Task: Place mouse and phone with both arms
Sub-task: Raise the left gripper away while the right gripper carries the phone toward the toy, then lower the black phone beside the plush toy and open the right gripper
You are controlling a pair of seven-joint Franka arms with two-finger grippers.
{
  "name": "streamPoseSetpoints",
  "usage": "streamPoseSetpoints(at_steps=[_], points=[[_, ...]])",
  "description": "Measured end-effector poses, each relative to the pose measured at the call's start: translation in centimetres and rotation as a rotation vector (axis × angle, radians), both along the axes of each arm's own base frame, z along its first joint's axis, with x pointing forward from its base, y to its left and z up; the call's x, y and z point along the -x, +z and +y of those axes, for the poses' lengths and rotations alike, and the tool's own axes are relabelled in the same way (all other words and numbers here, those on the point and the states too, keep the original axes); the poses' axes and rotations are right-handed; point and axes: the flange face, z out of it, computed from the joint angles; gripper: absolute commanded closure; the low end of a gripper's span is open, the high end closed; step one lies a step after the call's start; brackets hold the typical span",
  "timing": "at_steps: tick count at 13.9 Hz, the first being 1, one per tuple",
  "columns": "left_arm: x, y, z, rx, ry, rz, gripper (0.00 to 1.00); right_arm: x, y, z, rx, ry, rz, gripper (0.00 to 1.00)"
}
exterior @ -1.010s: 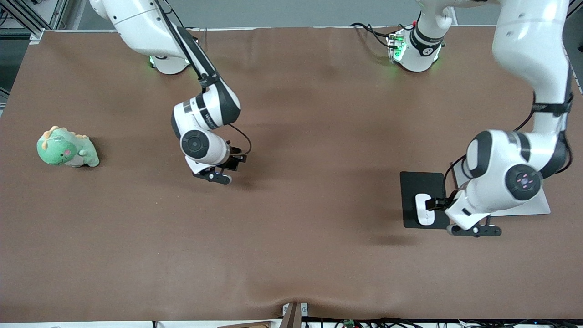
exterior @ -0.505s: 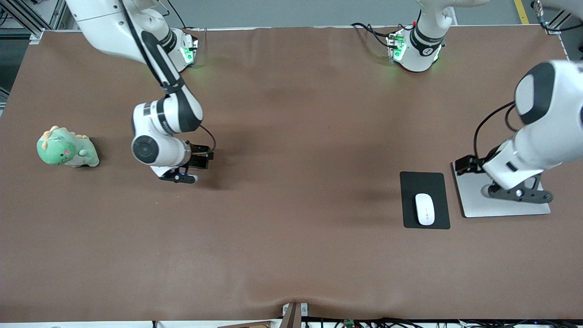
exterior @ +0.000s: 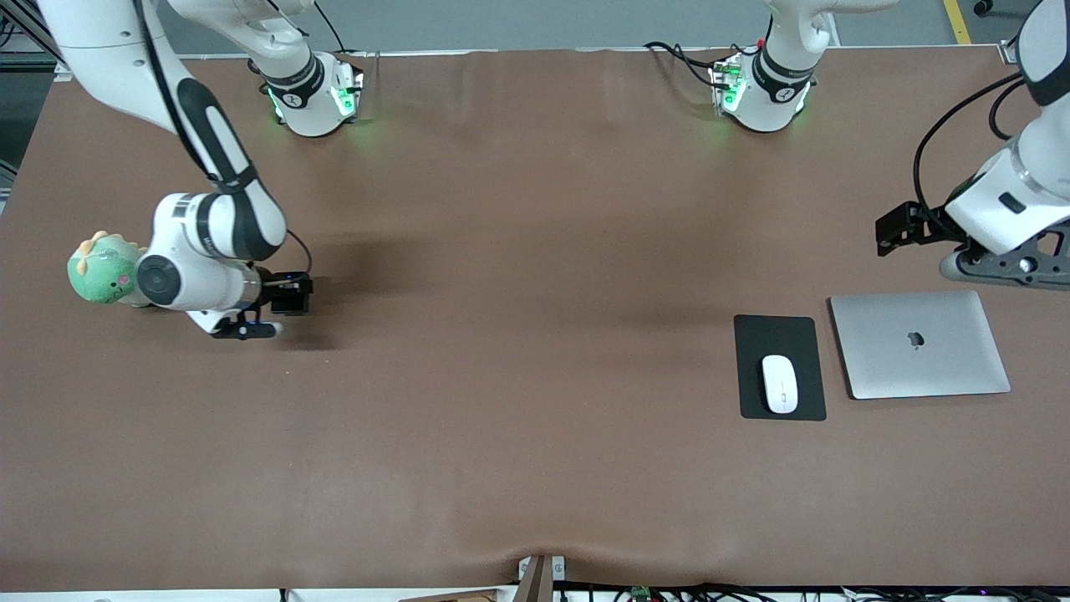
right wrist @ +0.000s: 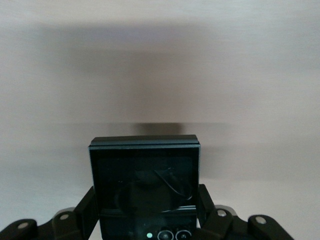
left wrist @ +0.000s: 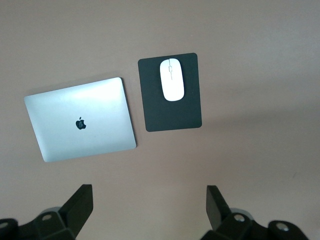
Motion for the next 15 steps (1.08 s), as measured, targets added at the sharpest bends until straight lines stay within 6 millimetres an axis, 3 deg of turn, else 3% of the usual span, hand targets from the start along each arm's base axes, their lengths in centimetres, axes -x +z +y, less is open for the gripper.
streamPoseSetpoints(at_steps=[3,8,9,10,11,12,15], points=[[1.0,1.8,0.0,0.001,-0.001,-0.025,0.0,0.8,-0.8,-2.4,-0.004,-0.002,-0.027,1.0],[2.6,3.4,-0.8,0.068,0.031,-0.012,0.0,2.2,-2.3,-2.8,0.01,-0.003,-0.049,1.0],[2.7,3.4,-1.3,0.071,0.037,-0.01,0.0,2.3,-2.3,-3.1,0.01,-0.008,-0.049,0.95],[2.8,3.3,-2.1,0.07,0.035,-0.008,0.0,2.3,-2.3,-3.5,0.012,-0.013,-0.048,0.66],[2.9,3.2,-2.9,0.069,0.037,-0.006,0.0,2.4,-2.3,-4.0,0.014,-0.019,-0.047,0.2],[3.0,3.1,-3.4,0.068,0.043,-0.004,0.0,2.5,-2.3,-4.5,0.015,-0.024,-0.045,0.0],[3.0,3.5,-1.8,0.067,0.081,-0.003,0.0,2.9,-2.6,-5.1,0.016,-0.029,-0.026,0.0]])
